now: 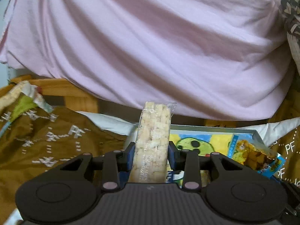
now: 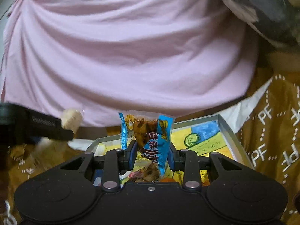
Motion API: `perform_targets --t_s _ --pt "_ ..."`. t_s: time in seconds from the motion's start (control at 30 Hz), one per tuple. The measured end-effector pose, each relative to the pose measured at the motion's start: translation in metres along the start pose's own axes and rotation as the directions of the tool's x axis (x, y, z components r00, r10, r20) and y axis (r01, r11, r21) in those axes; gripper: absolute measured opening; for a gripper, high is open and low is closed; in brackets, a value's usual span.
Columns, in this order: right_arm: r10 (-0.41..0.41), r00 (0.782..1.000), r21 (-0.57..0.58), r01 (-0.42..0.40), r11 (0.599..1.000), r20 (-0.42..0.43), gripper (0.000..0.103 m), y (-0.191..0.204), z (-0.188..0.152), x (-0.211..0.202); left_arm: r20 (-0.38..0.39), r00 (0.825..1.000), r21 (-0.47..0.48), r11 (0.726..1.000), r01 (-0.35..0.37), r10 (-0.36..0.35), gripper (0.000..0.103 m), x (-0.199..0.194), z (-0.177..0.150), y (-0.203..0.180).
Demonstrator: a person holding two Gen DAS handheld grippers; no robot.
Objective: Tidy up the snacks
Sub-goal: 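Carry the wafer bar into the tray with the left tool while the right tool carries the candy bag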
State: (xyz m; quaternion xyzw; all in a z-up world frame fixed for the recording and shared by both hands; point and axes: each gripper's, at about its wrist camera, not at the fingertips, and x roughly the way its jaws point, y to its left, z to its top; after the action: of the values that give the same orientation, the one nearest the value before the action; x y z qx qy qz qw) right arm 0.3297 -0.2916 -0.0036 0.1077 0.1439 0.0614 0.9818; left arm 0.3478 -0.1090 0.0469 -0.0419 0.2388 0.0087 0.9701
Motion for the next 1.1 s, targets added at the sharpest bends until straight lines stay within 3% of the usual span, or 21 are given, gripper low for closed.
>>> perform_targets --t_s 0.23,0.4,0.8,1.1 --pt "-0.010 0.997 0.074 0.016 0.997 -0.072 0.035 -0.020 -0.004 0.027 -0.087 0.993 -0.007 0.997 0.075 -0.075 0.039 0.050 -0.024 -0.024" --pt "-0.014 0.994 0.091 0.024 0.996 -0.106 0.035 -0.028 -0.006 0.040 -0.133 0.988 0.004 0.996 0.085 -0.084 0.039 0.071 -0.038 -0.029" --pt "-0.030 0.989 0.098 0.045 0.994 -0.148 0.036 -0.029 -0.006 0.049 -0.147 0.986 0.062 0.994 0.085 -0.075 0.039 0.079 -0.036 -0.028" --pt "-0.040 0.986 0.084 0.055 0.995 -0.163 0.042 -0.026 -0.008 0.052 -0.153 0.983 0.048 0.993 0.111 -0.102 0.042 0.079 -0.037 -0.025"
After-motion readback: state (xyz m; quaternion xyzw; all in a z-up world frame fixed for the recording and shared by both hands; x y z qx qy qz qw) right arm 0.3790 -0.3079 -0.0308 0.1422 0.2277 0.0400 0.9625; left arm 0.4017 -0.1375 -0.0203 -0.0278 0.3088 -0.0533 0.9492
